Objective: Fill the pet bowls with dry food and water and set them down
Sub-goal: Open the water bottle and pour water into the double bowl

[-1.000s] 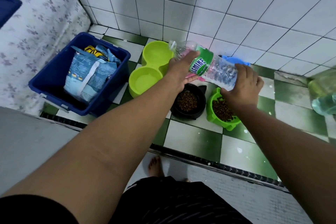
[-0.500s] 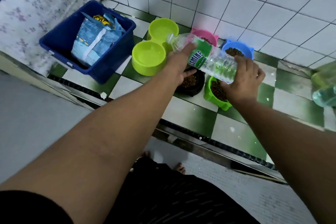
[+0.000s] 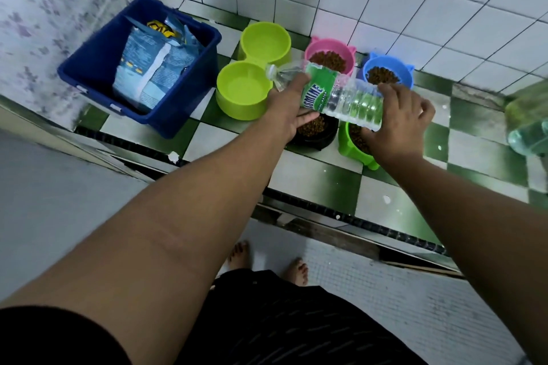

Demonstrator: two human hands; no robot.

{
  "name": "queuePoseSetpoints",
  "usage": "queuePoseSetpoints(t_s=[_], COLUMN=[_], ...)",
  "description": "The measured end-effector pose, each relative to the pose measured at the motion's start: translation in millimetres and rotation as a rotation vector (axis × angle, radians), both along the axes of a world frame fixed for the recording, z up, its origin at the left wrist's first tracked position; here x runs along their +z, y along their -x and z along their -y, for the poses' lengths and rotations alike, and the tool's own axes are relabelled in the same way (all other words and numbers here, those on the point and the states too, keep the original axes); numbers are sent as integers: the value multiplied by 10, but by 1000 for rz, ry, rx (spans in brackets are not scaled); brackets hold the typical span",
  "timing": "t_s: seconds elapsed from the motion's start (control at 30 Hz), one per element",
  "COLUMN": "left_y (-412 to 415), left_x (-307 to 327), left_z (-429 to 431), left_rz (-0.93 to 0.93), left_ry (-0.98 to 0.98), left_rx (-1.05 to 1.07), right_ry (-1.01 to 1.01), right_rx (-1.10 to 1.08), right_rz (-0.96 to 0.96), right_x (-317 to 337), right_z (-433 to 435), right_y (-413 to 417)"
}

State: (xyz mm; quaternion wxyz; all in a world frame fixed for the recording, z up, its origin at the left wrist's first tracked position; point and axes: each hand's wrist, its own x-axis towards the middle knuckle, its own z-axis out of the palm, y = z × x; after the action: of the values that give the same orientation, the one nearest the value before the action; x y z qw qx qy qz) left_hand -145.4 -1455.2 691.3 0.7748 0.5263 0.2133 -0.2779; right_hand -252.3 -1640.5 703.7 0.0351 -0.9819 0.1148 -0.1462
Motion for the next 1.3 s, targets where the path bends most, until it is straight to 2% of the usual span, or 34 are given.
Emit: queuePoseSetpoints(t_s=[1.3], left_y=[63], left_x=[-1], left_z=[-56], left_rz=[-18], left_ry=[13], left_rx=[24], right_ry=[128], right_rx=[37], right_rz=[-28], right_x=[172], right_z=[-45], right_y=[41])
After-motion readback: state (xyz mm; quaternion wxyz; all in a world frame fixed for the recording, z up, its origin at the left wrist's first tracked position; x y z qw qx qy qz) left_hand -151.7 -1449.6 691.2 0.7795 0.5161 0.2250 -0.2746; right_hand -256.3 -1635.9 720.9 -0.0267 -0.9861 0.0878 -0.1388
